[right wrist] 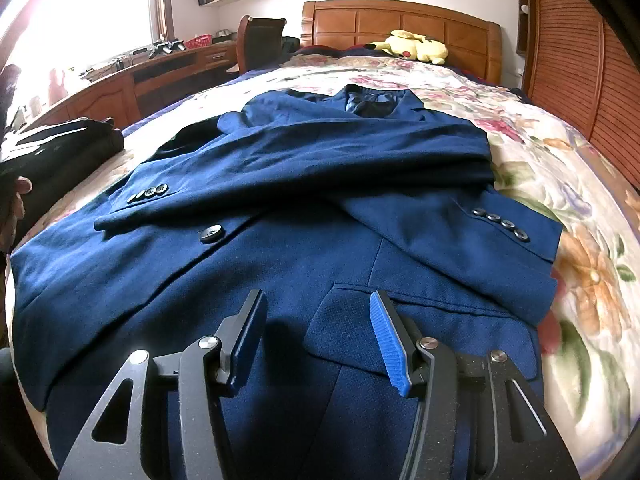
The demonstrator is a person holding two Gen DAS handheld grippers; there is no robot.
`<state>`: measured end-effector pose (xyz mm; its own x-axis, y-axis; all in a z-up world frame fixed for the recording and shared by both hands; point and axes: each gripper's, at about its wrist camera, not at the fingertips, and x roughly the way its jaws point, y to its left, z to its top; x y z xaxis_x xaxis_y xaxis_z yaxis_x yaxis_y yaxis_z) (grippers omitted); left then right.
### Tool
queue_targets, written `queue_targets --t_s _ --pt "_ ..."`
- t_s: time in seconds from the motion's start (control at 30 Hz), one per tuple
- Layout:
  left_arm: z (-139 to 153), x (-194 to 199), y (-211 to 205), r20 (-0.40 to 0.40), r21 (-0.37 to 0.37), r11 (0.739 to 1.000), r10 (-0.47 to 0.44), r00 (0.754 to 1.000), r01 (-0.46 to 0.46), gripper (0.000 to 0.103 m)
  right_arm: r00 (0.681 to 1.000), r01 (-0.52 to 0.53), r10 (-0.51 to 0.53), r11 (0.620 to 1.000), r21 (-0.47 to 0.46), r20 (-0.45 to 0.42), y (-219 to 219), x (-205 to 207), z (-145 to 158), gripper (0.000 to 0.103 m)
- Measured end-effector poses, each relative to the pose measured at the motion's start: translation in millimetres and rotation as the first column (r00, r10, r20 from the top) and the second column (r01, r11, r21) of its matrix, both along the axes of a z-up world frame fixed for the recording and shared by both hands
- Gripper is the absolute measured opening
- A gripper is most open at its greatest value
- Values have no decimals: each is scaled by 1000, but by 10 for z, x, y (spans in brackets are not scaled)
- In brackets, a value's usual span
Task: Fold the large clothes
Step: 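Move both tools to the jacket hem and close them on it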
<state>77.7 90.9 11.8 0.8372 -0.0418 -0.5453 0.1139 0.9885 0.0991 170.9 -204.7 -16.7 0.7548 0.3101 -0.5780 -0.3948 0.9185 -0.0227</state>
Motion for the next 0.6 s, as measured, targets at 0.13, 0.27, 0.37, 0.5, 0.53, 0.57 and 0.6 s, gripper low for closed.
queue_targets --t_s 0.13,0.27,0.37,0.5,0.53,0.57,0.6 --pt "-3 -253 77 30 -41 999 20 999 -18 78 1000 1 -1 1000 -2 -3 13 7 -11 55" --pt "-53 -456 96 20 -49 999 20 1000 -19 78 1000 6 -6 1000 -8 -5 22 15 -18 55" --pt "-111 -590 121 19 -42 999 30 999 -29 78 1000 12 -12 1000 -17 -4 31 12 -15 55" --pt "-212 -699 194 -13 -41 997 59 998 -60 78 1000 25 -25 999 -29 -3 42 4 -4 55" --pt "-231 -728 215 -18 -47 997 61 998 -62 78 1000 30 -30 999 -29 -3 36 -3 5 55" --pt "-254 -764 240 -25 -44 997 67 997 -68 78 999 46 -46 999 -27 6 18 -30 28 55" --pt "-275 -780 251 -30 -37 997 73 997 -75 78 998 58 -58 998 -23 12 -6 -61 53 55"
